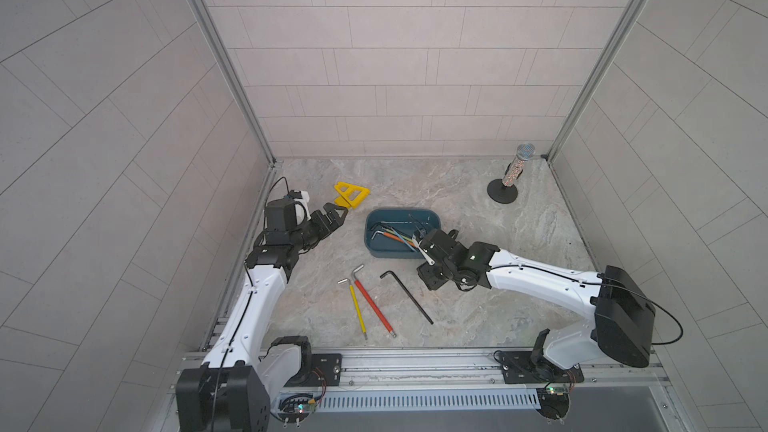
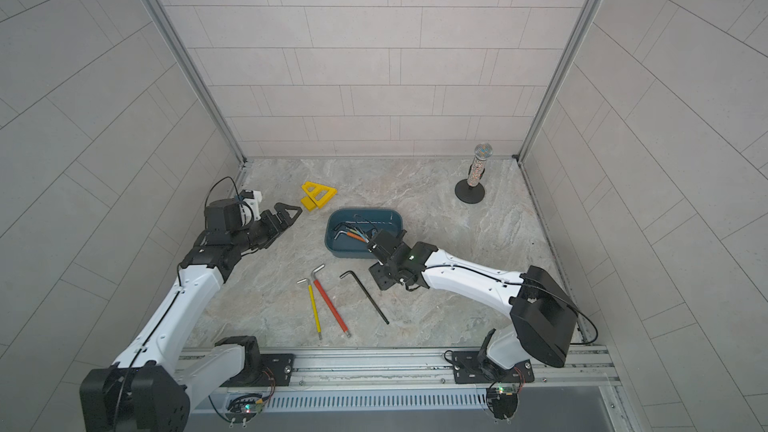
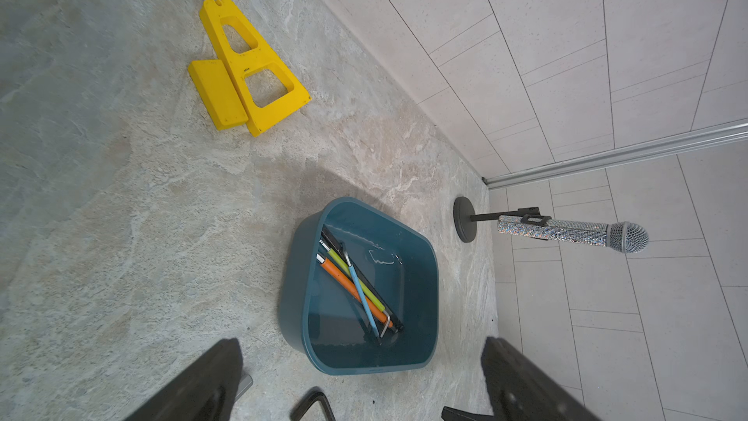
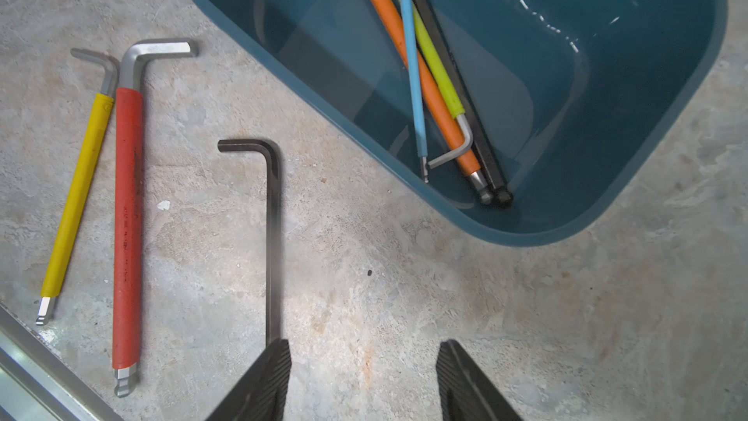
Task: Put the hex key on the desktop into the storage box
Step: Pick up the Allen key from the center of the board.
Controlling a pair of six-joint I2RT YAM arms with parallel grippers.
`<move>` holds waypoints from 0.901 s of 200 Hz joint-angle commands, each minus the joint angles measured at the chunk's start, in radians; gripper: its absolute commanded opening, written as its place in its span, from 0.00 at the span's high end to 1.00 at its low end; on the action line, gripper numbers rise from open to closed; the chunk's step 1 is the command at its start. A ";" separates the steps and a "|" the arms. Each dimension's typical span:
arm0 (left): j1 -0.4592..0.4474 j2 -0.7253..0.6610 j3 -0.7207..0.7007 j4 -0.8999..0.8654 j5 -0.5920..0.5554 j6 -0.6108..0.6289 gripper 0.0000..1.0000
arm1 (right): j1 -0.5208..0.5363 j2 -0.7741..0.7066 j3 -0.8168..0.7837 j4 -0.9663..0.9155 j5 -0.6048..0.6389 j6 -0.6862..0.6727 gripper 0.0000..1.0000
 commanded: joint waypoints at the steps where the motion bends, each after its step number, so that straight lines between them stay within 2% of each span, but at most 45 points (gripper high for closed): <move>1: -0.001 -0.026 0.007 -0.010 -0.013 0.021 0.00 | 0.027 0.013 -0.010 -0.027 -0.005 0.020 0.38; 45: -0.001 -0.028 0.006 -0.011 -0.012 0.019 0.00 | 0.092 0.095 -0.009 0.021 -0.033 0.026 0.40; 109: -0.001 -0.050 0.004 -0.017 -0.018 0.021 0.00 | 0.124 0.247 0.032 0.088 -0.029 0.049 0.46; 180: 0.000 -0.025 0.004 0.002 0.002 0.009 0.00 | 0.141 0.280 0.019 0.122 -0.044 0.068 0.48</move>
